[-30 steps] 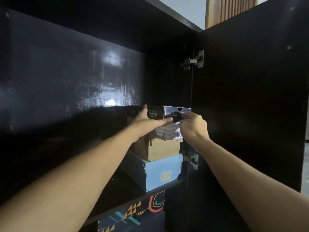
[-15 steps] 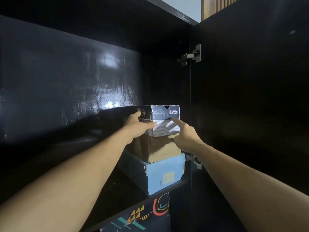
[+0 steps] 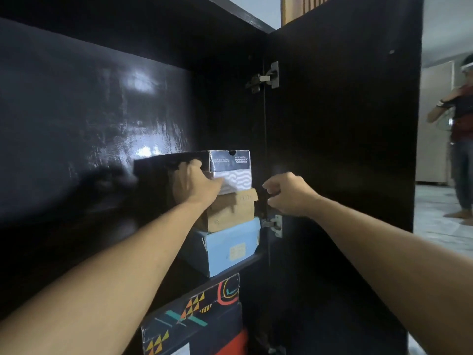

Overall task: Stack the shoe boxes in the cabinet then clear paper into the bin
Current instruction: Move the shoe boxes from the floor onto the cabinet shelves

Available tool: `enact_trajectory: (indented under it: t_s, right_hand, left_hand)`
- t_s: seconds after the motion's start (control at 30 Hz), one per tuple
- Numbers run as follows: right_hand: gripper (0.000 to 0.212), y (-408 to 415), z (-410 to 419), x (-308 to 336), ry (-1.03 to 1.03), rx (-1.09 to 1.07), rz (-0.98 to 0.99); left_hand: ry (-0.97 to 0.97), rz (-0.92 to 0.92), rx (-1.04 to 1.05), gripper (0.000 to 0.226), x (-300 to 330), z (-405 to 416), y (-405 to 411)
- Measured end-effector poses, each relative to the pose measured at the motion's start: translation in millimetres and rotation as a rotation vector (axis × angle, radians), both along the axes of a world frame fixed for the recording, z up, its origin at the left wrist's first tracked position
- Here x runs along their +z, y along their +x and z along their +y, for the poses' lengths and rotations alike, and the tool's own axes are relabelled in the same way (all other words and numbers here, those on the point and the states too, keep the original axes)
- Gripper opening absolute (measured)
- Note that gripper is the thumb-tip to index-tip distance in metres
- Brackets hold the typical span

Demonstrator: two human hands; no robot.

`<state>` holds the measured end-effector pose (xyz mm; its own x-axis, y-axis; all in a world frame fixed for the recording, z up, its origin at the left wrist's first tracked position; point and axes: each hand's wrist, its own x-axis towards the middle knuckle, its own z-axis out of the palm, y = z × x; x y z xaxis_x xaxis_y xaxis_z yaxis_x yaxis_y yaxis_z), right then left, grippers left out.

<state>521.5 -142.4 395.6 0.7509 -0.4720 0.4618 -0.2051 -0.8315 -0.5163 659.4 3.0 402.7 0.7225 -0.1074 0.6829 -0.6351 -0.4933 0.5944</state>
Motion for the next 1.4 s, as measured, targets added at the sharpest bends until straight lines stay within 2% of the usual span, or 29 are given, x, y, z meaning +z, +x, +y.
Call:
enact_trajectory:
  t_s: [0.07,0.13,0.23,0.37,0.57,0.7,0.8,0.9,1.07,1.2,1.33,1.4]
  right_hand:
    - [0.037,-28,0,-2,0.000,-0.027,0.021]
    - [0.031,-59,0,-7,0.005,-0.056,0.050]
    - [0.029,-114,0,-21,0.038,-0.115,0.126]
    - [0.028,-195,2,-49,0.059,-0.234,0.202]
    - [0.029,-337,-11,-113,0.170,-0.473,0.398]
    - [0.029,-415,-37,-163,0.265,-0.611,0.493]
    - [0.026,-460,-59,-207,0.314,-0.674,0.561]
    - [0.018,-497,-78,-259,0.387,-0.693,0.596]
    - [0.035,-539,-105,-359,0.554,-0.791,0.657]
    - [0.043,-543,-118,-434,0.532,-0.821,0.768]
    - [0.048,-534,-129,-492,0.535,-0.852,0.716]
    - [0.061,-533,-133,-512,0.497,-0.861,0.740]
  left_hand:
    - [-0.043,-0.056,-0.031,0.038,-5,0,-26]
    - [-0.022,-0.014,-0.161,0.030,-12,-5,-50]
    - [0.209,0.097,-0.441,0.021,-29,-21,-88]
    - [0.599,0.343,-0.796,0.034,-60,-37,-155]
    - [0.751,0.415,-1.095,0.037,-139,-69,-256]
    - [0.895,0.452,-1.191,0.041,-196,-99,-313]
    - [0.931,0.480,-1.240,0.041,-239,-126,-351]
    - [0.974,0.489,-1.291,0.052,-284,-154,-388]
    - [1.042,0.506,-1.329,0.054,-358,-190,-441]
    - [1.069,0.521,-1.350,0.051,-412,-221,-464]
    - [1.086,0.482,-1.345,0.052,-451,-250,-477]
    - [1.077,0.458,-1.340,0.047,-464,-260,-483]
